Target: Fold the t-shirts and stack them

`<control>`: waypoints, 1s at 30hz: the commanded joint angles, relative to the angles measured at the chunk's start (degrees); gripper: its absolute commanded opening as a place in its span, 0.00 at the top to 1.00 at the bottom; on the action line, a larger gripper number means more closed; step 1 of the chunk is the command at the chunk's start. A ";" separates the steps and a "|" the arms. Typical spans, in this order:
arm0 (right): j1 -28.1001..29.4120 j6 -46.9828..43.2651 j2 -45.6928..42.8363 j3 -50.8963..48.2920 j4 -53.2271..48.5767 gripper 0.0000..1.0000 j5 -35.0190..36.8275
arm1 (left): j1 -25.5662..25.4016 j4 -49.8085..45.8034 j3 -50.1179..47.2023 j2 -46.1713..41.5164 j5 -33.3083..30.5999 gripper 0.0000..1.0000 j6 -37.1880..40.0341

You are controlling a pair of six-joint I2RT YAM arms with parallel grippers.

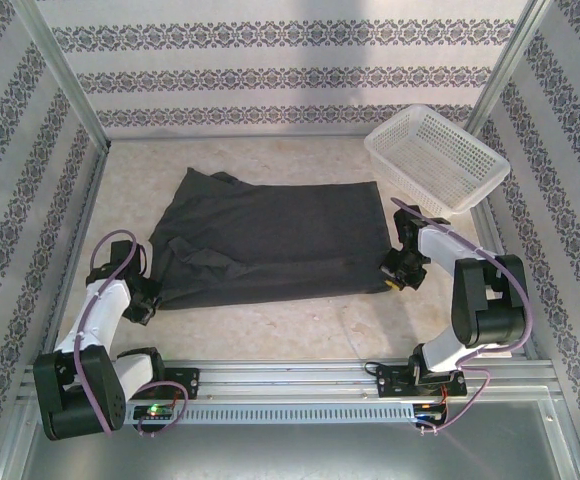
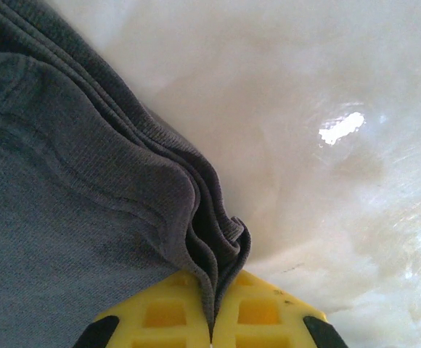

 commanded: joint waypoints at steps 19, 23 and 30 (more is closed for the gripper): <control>13.23 -4.44 -11.60 7.03 13.41 0.61 -9.79 | -17.92 8.30 22.13 14.77 5.78 0.47 -14.20; 14.74 -5.74 -9.32 8.85 14.39 0.62 -10.71 | -22.81 2.36 35.63 25.98 -3.07 0.57 -0.69; 14.73 -7.19 -6.28 10.85 14.52 0.63 -13.62 | -23.02 6.49 36.44 37.89 0.08 0.61 12.51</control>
